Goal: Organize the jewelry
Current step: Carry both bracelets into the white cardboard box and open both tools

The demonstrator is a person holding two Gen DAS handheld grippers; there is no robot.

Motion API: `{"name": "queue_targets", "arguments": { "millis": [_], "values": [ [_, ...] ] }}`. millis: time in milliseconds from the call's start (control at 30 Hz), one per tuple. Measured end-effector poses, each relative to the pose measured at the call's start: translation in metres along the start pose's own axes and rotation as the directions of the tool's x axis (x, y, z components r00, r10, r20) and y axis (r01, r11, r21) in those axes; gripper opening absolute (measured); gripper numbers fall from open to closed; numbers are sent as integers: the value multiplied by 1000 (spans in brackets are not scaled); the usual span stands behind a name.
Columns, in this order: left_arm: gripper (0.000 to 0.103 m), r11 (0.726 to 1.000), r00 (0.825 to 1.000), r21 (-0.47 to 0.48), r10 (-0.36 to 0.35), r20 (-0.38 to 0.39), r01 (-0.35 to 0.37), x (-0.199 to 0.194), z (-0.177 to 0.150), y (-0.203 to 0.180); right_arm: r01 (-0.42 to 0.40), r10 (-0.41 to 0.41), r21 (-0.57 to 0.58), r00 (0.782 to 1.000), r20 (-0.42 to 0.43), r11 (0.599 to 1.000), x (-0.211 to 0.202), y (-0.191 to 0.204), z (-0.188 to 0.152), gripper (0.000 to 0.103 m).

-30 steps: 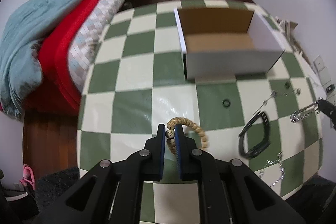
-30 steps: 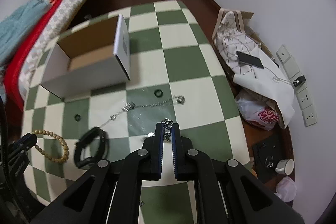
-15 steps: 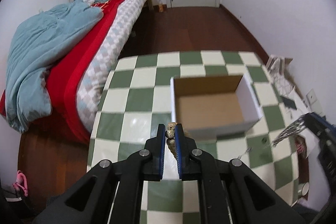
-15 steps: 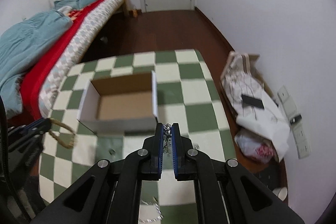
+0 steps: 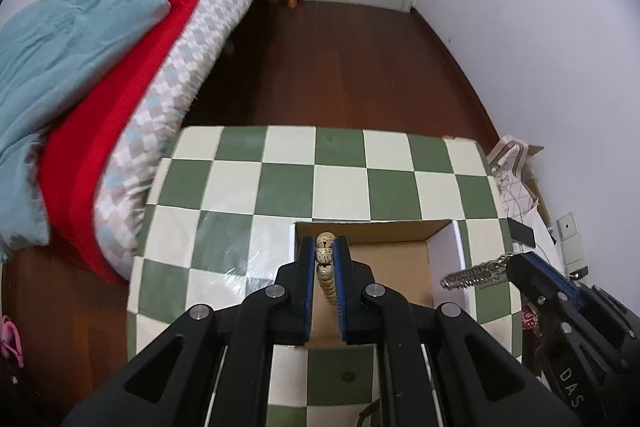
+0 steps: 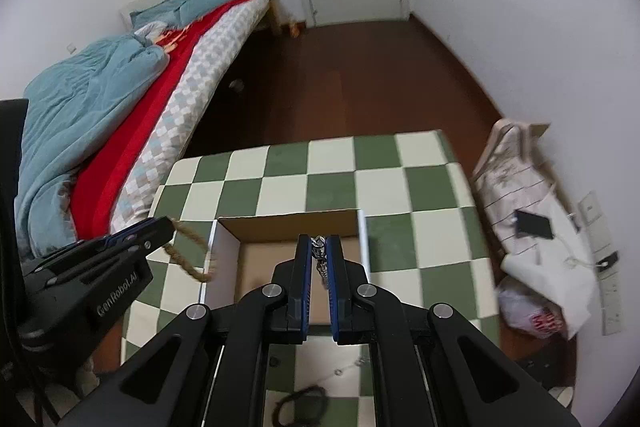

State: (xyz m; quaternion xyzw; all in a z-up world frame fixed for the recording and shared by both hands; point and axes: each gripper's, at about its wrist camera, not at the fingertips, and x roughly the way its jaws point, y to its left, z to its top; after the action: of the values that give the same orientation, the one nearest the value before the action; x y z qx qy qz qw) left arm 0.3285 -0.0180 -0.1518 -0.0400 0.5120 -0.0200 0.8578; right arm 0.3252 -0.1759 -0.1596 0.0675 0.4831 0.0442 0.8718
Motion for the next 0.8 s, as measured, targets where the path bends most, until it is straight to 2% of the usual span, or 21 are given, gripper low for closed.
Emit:
{"name": "queue_targets", "arguments": {
  "millis": [133,367,433,467,500,533,567,600,633,667,733,800],
  "values": [
    [7,999,996,-20,-45,-82,43,34,10,1,-2,2,-1,998,-67,1000,36,-5,8,7],
    [12,996,983,-50,-86,-159,79,63,20,1,-37,36,-1,982,-185,999,85,-15,15,8],
    [28,998,988,-38,-63,-144,58,62,23,1,-42,42,4,977,-210,999,93,-17,16,9],
    [52,998,991,-33,-53,-122,49,58,24,2,-35,35,7,976,-215,999,94,-19,15,10],
    [77,998,994,-45,-42,-96,38,52,24,6,-25,26,8,976,-217,1000,94,-19,15,21],
    [85,998,996,-48,-32,-81,29,49,25,8,-2,4,8,977,-214,1000,92,-20,14,43],
    [89,999,999,-43,-3,-47,1,43,25,11,10,-9,7,978,-207,1000,90,-20,13,55],
    [92,999,999,-33,36,-20,-36,39,25,14,36,-36,-2,977,-211,999,90,-20,10,76],
    [97,997,998,-26,67,-8,-67,36,23,16,60,-61,-13,975,-214,998,89,-19,8,82],
    [103,996,996,-23,90,0,-90,34,23,19,87,-92,-34,973,-211,996,88,-17,4,83],
    [103,992,991,-17,129,30,-129,30,17,23,129,-141,-67,965,-220,989,89,-14,-3,93],
    [103,986,984,-10,168,55,-168,25,10,26,135,-150,-78,963,-224,988,89,-12,-11,98]
  ]
}}
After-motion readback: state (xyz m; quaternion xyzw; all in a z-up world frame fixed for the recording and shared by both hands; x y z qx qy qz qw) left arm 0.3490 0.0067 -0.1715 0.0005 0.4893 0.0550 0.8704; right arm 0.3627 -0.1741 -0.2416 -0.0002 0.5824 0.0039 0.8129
